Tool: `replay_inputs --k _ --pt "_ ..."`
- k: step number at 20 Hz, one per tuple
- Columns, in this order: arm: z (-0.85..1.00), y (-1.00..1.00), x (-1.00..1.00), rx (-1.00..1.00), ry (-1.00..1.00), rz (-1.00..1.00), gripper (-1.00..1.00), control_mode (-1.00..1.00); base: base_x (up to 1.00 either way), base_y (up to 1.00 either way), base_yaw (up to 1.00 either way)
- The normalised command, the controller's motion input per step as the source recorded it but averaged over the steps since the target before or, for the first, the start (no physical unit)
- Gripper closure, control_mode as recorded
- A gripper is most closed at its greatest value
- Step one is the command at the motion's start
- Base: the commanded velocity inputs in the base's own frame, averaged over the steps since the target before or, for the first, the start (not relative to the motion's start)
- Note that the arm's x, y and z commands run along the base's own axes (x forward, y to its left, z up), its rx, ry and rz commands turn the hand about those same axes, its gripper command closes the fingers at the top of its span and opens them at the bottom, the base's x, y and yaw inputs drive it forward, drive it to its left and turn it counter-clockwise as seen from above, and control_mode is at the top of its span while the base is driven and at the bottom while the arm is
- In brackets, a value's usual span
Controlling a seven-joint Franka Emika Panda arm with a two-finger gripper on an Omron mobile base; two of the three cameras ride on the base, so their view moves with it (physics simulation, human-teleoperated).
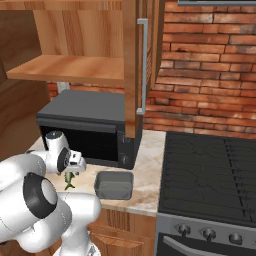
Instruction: Retrieve the tupperware from the cabinet, then place the raw meat into the tupperware to avoid contamination.
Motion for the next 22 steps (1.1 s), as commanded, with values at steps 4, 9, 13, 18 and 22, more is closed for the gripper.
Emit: replay_inputs --k 4,9,13,18,22 --pt "-0.27 -0.03 0.07 0.02 0.0 0.0 -1.0 -1.0 0.0 0.0 0.0" --pt "-0.26 -0.01 0.11 0.0 0.0 0.0 -1.0 -1.0 0.0 0.0 0.0" --pt "-0.3 0.0 0.07 0.0 0.0 0.0 1.0 -1.0 0.0 0.0 0.0" --pt "-0.31 -0.01 0.02 0.0 0.0 0.0 1.0 -1.0 0.0 0.0 0.0" --pt "-0.38 -0.08 0.0 0.0 0.0 0.0 1.0 -1.0 0.0 0.0 0.0"
